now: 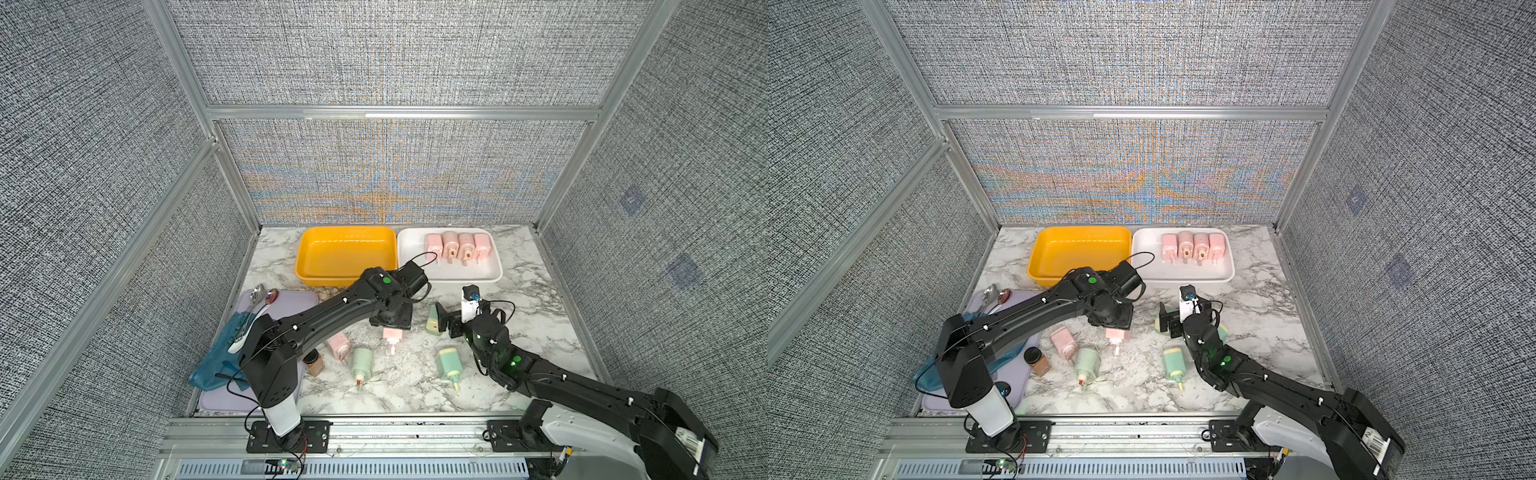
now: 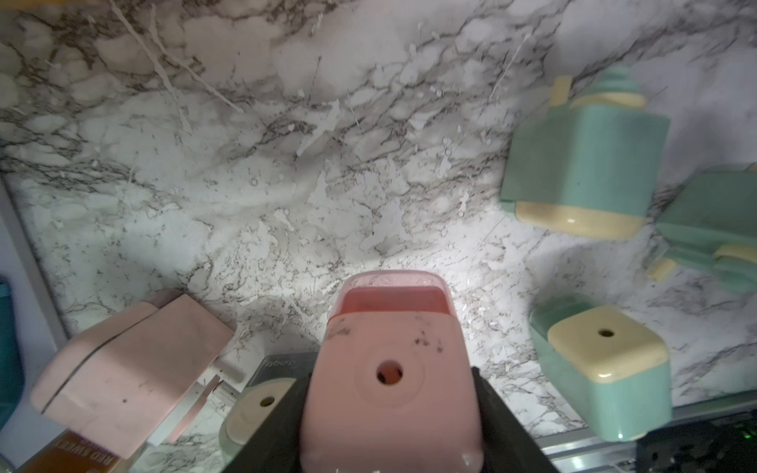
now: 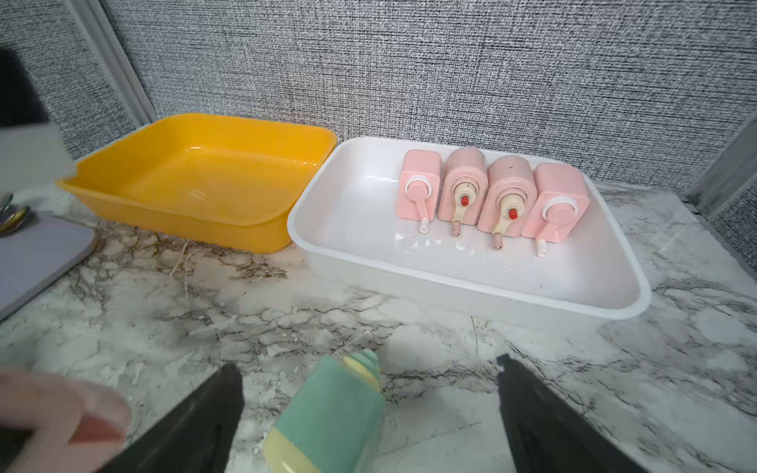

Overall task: Place the pencil sharpeners by color into the storage box
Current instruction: Pick up the pencil sharpener from the center of the board.

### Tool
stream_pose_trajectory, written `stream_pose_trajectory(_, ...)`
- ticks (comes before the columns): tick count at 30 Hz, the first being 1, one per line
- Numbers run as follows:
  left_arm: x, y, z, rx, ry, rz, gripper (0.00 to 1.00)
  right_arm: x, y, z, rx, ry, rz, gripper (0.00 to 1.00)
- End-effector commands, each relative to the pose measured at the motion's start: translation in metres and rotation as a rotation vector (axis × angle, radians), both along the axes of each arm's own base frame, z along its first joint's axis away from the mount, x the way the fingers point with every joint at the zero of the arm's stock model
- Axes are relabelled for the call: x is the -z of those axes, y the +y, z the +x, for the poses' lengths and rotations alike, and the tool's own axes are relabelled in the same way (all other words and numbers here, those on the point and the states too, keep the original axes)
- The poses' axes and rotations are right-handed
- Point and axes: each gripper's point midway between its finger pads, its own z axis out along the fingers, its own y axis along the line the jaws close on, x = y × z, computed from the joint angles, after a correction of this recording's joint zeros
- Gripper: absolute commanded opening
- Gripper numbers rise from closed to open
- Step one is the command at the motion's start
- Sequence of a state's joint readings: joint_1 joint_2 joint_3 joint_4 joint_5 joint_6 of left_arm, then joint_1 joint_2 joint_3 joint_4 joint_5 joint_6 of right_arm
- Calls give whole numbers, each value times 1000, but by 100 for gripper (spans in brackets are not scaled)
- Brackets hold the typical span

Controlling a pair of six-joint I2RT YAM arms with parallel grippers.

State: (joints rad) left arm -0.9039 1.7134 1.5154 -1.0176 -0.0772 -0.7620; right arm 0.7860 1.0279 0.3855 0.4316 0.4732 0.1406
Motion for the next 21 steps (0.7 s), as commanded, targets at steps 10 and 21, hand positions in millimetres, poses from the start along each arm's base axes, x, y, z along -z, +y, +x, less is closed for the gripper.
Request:
stream_pose_trajectory(10, -52, 9, 53, -385, -191, -235, 0, -25, 37, -11, -238, -153, -1, 99)
stream_pose_trajectory(21, -61, 33, 62, -717, -145, -301, 0, -35, 94, -20, -477, -307, -142, 99)
